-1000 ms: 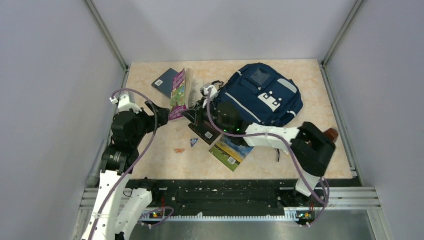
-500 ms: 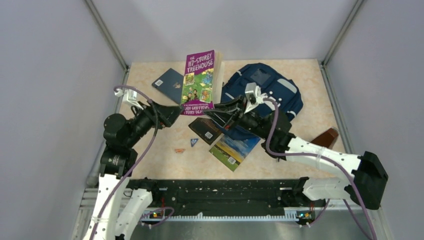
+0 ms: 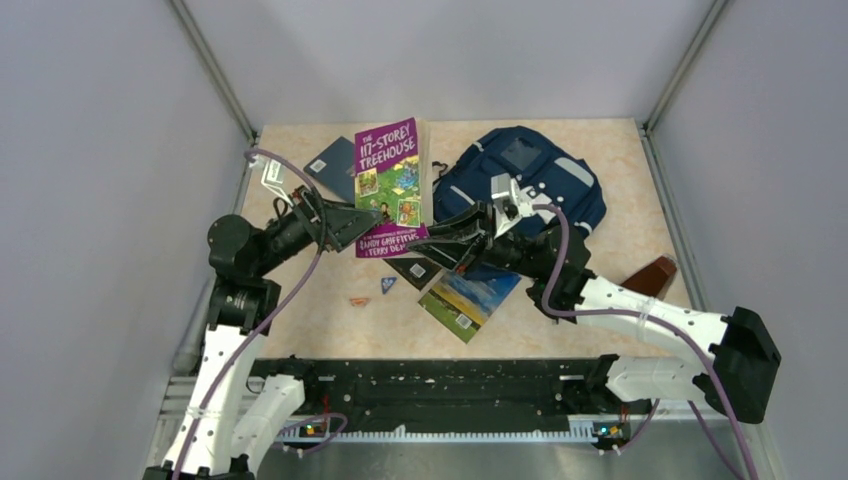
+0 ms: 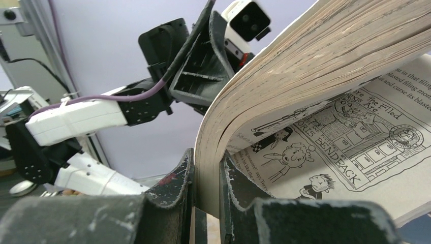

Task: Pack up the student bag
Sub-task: Pick up the book from the center of the board.

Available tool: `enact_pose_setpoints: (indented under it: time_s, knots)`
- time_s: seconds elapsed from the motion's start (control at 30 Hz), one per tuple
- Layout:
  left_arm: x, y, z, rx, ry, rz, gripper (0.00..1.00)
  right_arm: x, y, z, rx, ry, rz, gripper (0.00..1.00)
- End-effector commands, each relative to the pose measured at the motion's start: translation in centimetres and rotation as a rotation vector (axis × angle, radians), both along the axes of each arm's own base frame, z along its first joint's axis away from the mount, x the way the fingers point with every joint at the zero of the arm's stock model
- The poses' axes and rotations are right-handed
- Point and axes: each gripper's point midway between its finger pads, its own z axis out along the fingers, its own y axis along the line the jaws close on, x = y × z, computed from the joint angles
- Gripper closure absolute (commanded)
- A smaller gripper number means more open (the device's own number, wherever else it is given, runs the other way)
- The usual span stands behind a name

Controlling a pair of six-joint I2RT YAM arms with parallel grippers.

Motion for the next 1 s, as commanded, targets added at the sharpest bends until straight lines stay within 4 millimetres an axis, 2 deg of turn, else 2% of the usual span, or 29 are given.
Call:
enact_pose_setpoints:
  time_s: [0.0,0.07,0.2,0.33,0.37,0.43,0.53,0.6,0.63,0.77,0.83,0.97]
  knots:
    - [-1.8,-0.6,2.9,-0.051,-0.101,-0.100,0.10,-2.3,-1.8,5.3,0.163,-0.160,0.050,1.00]
    - [-1.9,-0.7,3.0,-0.052,-0.102,-0.108,0.17,-2.3,-1.7,5.2,0.161,-0.155,0.058,1.00]
    - [-2.1,-0.7,3.0,-0.060,-0.102,-0.112,0.42,-2.2,-1.5,4.9,0.155,-0.147,0.062,1.00]
    - [-2.5,-0.7,3.4,-0.074,-0.117,-0.118,0.61,-1.6,-1.0,4.2,0.134,-0.125,0.047,1.00]
    - [-2.7,-0.6,3.6,-0.075,-0.124,-0.118,0.66,-1.4,-0.9,4.0,0.125,-0.117,0.037,1.00]
    - [-2.8,-0.5,3.6,-0.071,-0.141,-0.107,0.81,-0.6,-0.8,3.3,0.106,-0.090,0.000,1.00]
    - [-2.8,-0.2,3.5,-0.053,-0.161,-0.065,1.00,1.6,-1.2,2.0,0.071,-0.015,-0.113,1.00]
    - [-2.6,0.1,3.4,-0.040,-0.172,-0.030,1.00,2.8,-1.8,0.8,0.046,0.036,-0.190,0.84]
    - [-2.6,0.3,3.4,-0.036,-0.183,-0.013,1.00,3.4,-2.1,0.2,0.036,0.058,-0.226,0.72]
    - [-2.1,1.0,3.3,-0.017,-0.212,0.060,1.00,5.7,-3.9,-1.7,-0.006,0.146,-0.370,0.11]
    - [-1.7,1.2,3.1,-0.006,-0.217,0.089,1.00,6.6,-4.7,-2.3,-0.031,0.183,-0.420,0.02]
    - [-1.5,1.3,2.6,0.007,-0.227,0.095,1.00,7.2,-5.5,-2.3,-0.042,0.195,-0.415,0.01]
